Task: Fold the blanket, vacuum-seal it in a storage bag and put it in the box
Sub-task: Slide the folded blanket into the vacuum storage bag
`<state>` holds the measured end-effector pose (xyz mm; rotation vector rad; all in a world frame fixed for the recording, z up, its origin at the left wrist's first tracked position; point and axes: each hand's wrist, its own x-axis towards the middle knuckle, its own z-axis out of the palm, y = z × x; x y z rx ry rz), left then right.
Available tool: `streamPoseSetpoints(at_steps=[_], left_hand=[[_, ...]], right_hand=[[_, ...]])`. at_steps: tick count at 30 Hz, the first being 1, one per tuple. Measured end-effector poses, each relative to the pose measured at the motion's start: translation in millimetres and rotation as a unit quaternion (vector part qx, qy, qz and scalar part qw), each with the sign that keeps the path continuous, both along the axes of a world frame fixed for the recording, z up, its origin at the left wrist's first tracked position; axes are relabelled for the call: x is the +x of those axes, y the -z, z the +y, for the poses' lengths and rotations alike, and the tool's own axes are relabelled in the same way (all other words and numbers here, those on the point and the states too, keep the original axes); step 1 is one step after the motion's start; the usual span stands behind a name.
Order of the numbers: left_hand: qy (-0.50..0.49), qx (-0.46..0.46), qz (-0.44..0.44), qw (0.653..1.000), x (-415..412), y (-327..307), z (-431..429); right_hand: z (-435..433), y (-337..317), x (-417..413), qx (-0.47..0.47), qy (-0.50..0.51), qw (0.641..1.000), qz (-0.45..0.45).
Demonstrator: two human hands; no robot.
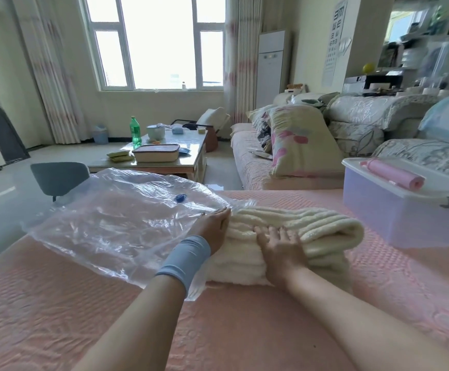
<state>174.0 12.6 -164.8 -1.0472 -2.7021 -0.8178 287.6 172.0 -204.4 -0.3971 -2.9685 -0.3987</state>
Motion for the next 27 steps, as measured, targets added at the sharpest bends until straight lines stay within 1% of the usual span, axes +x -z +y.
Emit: streamPoseSetpoints(at_steps=[1,3,5,6,8,10,11,12,13,14,15,16,17,18,19,20,21,22,24,25,27], left_hand=[[0.001,0.016,0.005,1.000,1.7,-2.3,-0.1],[0.008,0.019,0.022,1.000,4.8,-7.0,-1.2],[0.022,0.014,0.048,0.999,4.3,-11.4,-1.0],[0.032,0.027,0.056,0.998,3.6,-14.0,-0.5],[0.059,0.083,0.043,0.994,1.8,-20.2,0.6],[0.080,0.117,0.013,0.990,0.8,-24.3,0.3],[0.084,0.121,-0.002,0.989,0.4,-23.6,-1.2],[0.086,0.119,-0.016,0.989,-0.9,-20.2,-3.5],[0.083,0.107,-0.026,0.990,-2.4,-15.6,-6.7],[0.073,0.083,-0.031,0.993,-5.2,-10.5,-10.9],[0.057,0.053,-0.035,0.996,-7.9,-5.1,-16.4],[0.038,0.025,-0.042,0.998,-10.8,-0.8,-22.1],[0.023,0.006,-0.053,0.998,-13.3,1.7,-27.1],[0.010,0.000,-0.067,0.998,-14.3,3.6,-31.0],[-0.001,-0.001,-0.074,0.997,-14.7,4.4,-33.1],[-0.007,-0.009,-0.071,0.997,-14.1,4.5,-33.5],[-0.011,-0.025,-0.063,0.998,-12.6,3.8,-32.7],[-0.015,-0.043,-0.058,0.997,-11.0,3.3,-31.6],[-0.028,-0.070,-0.054,0.996,-9.0,1.9,-30.1],[-0.030,-0.075,-0.053,0.995,-9.3,1.6,-29.7],[-0.024,-0.074,-0.056,0.995,-9.2,1.8,-27.5]], right_hand=[[-1.3,-4.0,-2.9,0.006,-0.016,0.999,0.041],[-5.1,-16.4,-9.6,0.015,-0.036,0.992,0.122],[-11.8,-29.7,-20.1,0.036,-0.050,0.979,0.196],[-17.6,-34.2,-26.4,0.048,-0.061,0.972,0.222],[-35.0,-40.0,-38.4,0.080,-0.089,0.963,0.242],[-57.6,-37.0,-43.9,0.081,-0.103,0.959,0.251],[-67.5,-31.0,-45.3,0.034,-0.108,0.961,0.252],[-78.3,-25.4,-46.9,-0.047,-0.109,0.965,0.234],[-84.4,-15.5,-50.0,-0.084,-0.115,0.970,0.197],[-85.4,-3.1,-54.8,-0.056,-0.156,0.971,0.172],[-82.5,3.1,-55.9,-0.053,-0.182,0.970,0.155],[-76.5,5.9,-55.8,-0.066,-0.214,0.968,0.112],[-70.1,3.2,-51.7,-0.130,-0.232,0.961,0.073],[-62.9,2.0,-47.1,-0.173,-0.260,0.948,0.061],[-53.7,-1.0,-41.9,-0.203,-0.269,0.938,0.076],[-46.4,-5.3,-36.1,-0.198,-0.253,0.942,0.094],[-39.0,-8.0,-30.4,-0.159,-0.220,0.957,0.105],[-32.8,-12.4,-26.3,-0.116,-0.167,0.974,0.096],[-20.1,-13.9,-20.2,-0.063,-0.055,0.996,0.023],[-15.1,-11.6,-17.6,-0.048,-0.012,0.999,-0.016],[-6.6,-2.8,-11.6,-0.056,0.039,0.995,-0.071]])
